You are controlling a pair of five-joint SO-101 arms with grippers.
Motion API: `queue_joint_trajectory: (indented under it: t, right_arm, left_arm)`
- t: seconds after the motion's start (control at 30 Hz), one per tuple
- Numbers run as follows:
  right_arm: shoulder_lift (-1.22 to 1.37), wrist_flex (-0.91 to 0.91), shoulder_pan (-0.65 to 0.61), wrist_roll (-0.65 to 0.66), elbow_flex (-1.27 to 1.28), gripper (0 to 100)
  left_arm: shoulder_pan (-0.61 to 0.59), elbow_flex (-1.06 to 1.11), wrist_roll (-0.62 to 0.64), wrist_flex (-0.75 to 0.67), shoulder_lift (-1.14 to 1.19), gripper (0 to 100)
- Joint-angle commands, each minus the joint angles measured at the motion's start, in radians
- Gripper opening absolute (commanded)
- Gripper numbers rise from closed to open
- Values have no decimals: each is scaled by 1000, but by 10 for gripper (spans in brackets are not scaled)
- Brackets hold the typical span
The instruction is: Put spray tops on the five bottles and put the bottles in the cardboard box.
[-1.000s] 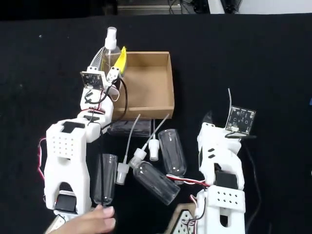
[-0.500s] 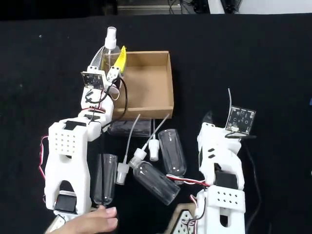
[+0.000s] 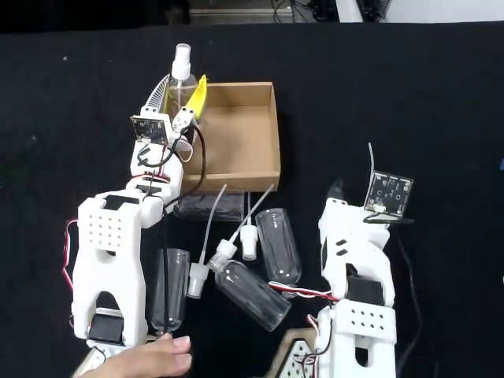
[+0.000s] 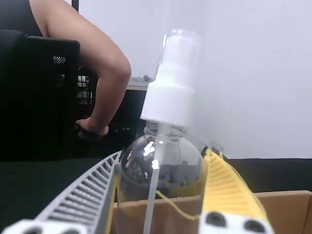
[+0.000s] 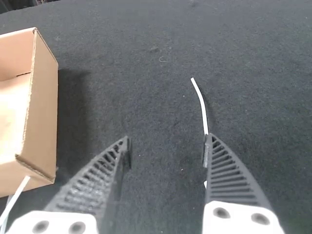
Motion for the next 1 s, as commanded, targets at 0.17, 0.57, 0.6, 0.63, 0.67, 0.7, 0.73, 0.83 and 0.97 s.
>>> queue_joint_trajectory:
  t: [0.17,0.57,0.6,0.63,0.67,0.7,0.73,0.83,0.97]
  right_arm:
    - [-22,-32,11,0,1,215]
    - [-22,-34,11,0,1,215]
    - [-22,-34,11,0,1,215]
    - [-22,-34,11,0,1,215]
    - [-22,-34,11,0,1,215]
    - [-22,-34,11,0,1,215]
    - [-22,-34,11,0,1,215]
    - [-22,-34,11,0,1,215]
    - [-22,-35,11,0,1,215]
  left_arm:
    - [-5,-36,3,49,-17,194]
    - [-5,-33,3,71,-18,310]
    - [-5,-33,3,71,-18,310]
    - [-5,-33,3,71,-18,312]
    - [-5,-33,3,71,-18,312]
    - [-5,-33,3,71,-18,313]
    - [-5,-33,3,69,-18,313]
    - [-7,-39,3,66,-20,313]
    - [-2,-31,3,72,-55,314]
